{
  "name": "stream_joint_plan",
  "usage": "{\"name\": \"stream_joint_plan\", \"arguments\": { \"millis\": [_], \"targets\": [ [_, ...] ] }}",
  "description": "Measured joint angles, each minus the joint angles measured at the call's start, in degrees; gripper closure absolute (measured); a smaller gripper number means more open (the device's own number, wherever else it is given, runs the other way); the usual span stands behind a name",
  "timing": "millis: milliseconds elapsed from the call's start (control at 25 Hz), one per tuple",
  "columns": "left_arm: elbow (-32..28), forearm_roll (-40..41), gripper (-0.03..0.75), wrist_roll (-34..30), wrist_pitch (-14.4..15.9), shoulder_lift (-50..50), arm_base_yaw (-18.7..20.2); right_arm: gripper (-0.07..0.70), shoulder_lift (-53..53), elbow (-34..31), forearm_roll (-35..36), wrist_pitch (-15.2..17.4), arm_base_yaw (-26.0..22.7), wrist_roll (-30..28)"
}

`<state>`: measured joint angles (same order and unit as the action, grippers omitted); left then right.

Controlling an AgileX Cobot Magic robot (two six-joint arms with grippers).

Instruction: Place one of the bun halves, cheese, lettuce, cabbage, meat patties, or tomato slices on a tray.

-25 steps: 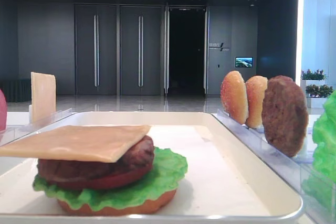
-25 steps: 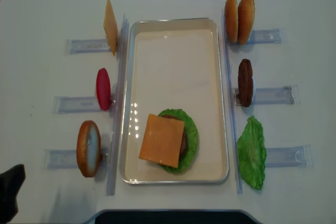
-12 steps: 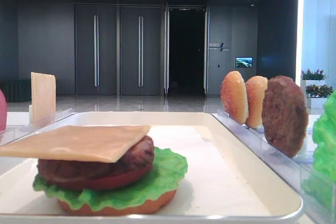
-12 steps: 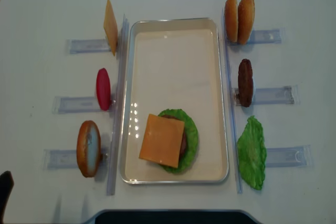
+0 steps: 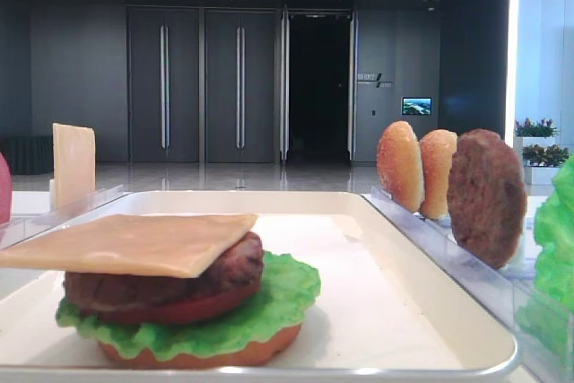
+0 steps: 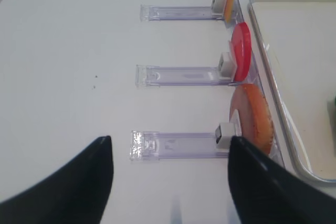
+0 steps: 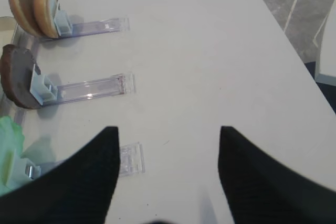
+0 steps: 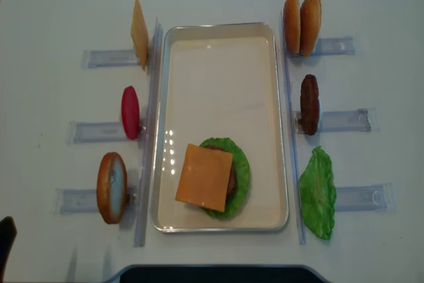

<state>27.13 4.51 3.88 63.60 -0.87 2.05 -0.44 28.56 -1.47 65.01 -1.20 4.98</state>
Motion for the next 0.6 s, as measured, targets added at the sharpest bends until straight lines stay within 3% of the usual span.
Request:
{"name": "stream_joint_plan", "arguments": {
  "millis": [600],
  "targets": [
    [0.0,0.0,0.232,0.0,0.0,0.0,0.0,0.206,0.0,0.0,0.0,0.0,0.0,0.0]
  ]
}}
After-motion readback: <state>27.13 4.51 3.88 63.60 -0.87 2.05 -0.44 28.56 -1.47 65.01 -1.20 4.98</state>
